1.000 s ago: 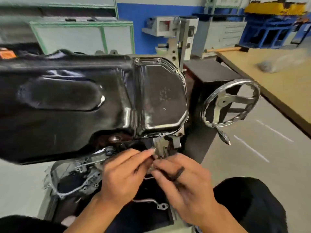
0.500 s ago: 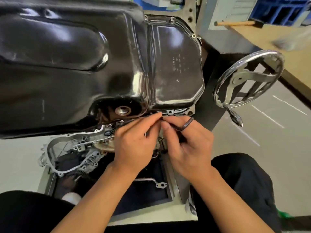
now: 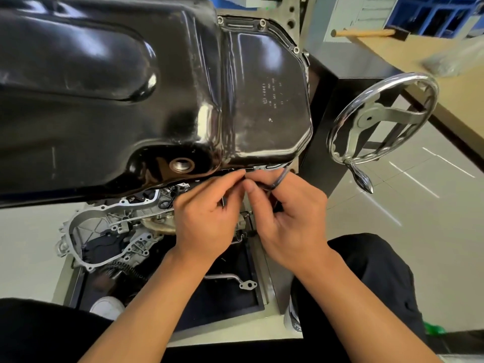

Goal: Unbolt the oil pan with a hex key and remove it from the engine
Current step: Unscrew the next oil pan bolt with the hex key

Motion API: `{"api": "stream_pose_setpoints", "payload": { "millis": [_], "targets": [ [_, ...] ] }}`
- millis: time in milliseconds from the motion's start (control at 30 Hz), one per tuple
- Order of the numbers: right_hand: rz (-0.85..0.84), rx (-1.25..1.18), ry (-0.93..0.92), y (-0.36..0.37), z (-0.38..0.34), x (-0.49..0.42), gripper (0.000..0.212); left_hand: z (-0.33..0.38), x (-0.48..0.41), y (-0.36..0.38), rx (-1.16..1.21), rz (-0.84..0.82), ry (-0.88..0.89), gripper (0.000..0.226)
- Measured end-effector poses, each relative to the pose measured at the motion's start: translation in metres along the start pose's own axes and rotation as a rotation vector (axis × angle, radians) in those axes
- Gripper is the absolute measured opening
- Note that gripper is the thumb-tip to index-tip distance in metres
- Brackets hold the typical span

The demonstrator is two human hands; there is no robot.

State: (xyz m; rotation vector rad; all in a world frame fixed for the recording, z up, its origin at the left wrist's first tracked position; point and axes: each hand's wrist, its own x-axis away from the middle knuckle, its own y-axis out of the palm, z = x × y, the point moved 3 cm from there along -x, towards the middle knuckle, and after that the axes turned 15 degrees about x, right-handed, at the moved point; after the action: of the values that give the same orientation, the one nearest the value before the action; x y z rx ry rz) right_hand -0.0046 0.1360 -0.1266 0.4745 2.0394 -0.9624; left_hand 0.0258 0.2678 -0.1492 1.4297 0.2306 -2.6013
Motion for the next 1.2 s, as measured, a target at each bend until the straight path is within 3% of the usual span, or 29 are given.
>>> {"api": "stream_pose_setpoints", "payload": {
  "millis": [200,367,667,1000,1200],
  "targets": [
    [-0.072,-0.010,-0.096,0.010,0.001,-0.003,0.019,0.000,-0.006,-0.003,0.045,-0.073,0.058,0.025],
    [-0.012,-0.059,-0.109,0.015,0.002,0.003,0.026,-0.004,-0.006,-0.005,0.039,-0.143,0.096,0.019],
    [0.125,-0.195,0.038,0.015,0.000,0.013,0.011,-0.003,-0.002,-0.009,-0.035,-0.020,0.058,0.008],
    [0.065,-0.185,-0.085,0.022,-0.001,0.012,0.028,-0.002,0.001,-0.006,0.053,-0.113,0.078,0.020],
    [0.143,-0.166,0.030,0.018,0.001,0.014,0.024,-0.001,-0.003,-0.008,0.022,-0.038,0.057,0.009]
  ]
}}
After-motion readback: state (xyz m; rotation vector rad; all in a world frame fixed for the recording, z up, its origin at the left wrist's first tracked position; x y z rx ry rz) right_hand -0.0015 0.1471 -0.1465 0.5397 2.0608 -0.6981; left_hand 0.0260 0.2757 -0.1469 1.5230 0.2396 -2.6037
